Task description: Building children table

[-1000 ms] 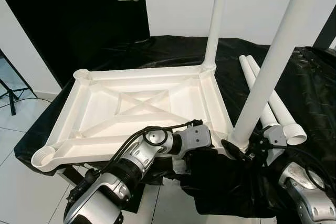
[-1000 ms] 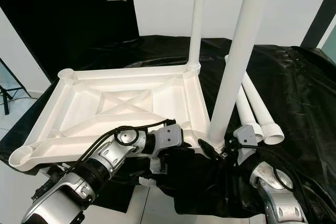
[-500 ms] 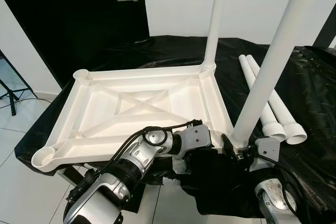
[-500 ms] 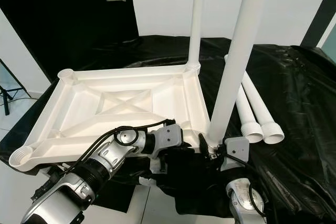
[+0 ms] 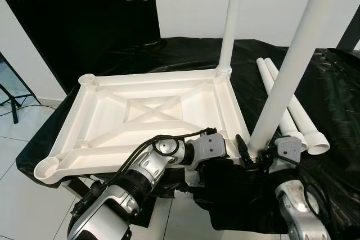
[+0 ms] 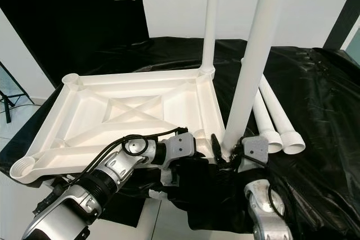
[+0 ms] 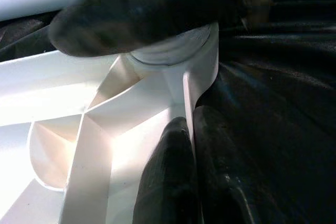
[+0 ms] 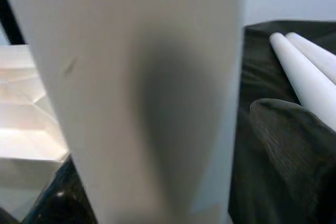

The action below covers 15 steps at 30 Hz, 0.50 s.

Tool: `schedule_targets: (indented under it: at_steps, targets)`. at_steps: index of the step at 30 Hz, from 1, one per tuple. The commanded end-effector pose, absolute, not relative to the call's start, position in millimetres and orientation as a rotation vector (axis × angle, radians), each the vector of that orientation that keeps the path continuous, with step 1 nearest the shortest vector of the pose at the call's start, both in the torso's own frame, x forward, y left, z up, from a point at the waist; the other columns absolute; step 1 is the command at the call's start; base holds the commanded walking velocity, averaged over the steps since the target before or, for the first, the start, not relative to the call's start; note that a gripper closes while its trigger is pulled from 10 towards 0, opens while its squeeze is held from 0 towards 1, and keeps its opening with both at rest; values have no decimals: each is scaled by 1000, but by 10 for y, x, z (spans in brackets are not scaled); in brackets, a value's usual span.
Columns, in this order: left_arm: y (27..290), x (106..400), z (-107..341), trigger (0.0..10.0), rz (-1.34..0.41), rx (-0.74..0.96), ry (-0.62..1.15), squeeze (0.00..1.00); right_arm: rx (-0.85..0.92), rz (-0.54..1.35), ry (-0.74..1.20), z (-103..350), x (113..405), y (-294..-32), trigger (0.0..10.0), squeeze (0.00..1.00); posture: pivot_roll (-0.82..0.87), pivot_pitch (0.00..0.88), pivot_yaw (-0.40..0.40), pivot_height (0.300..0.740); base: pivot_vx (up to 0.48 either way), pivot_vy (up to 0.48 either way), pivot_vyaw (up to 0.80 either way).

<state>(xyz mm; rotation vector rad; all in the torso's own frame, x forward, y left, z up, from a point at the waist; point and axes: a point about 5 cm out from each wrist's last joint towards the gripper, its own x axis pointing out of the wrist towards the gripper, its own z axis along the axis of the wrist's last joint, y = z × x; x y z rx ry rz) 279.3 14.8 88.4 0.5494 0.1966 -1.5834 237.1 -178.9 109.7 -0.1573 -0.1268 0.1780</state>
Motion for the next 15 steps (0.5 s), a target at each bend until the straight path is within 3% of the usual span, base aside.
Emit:
schedule_targets:
  at_steps: [1, 8, 9, 10, 11, 15]
  targets:
    - [434, 2535, 358, 10000, -1688, 553, 529, 0, -179, 266, -77, 1074, 2411, -1859, 10000, 0, 159, 0, 17, 740, 0, 0, 0]
    - [434, 2536, 361, 10000, -1687, 552, 528, 0, -188, 379, -8, 1016, 2397, -1877, 10000, 0, 164, 0, 14, 740, 0, 0, 0]
    - [441, 2534, 359, 10000, -1685, 551, 529, 0, -185, 401, 7, 1005, 2393, -1889, 2667, 0, 165, 0, 14, 740, 0, 0, 0]
    - [441, 2534, 359, 10000, -1685, 551, 529, 0, -185, 401, 7, 1005, 2393, -1889, 2667, 0, 165, 0, 14, 740, 0, 0, 0]
    - [446, 2533, 358, 10000, -1684, 550, 530, 0, -181, 416, 15, 999, 2393, -1900, 0, 0, 165, 0, 14, 740, 0, 0, 0]
    - [454, 2528, 354, 10000, -1684, 549, 532, 0, -179, 492, 47, 981, 2383, -1891, 0, 0, 164, 0, 14, 740, 0, 0, 0]
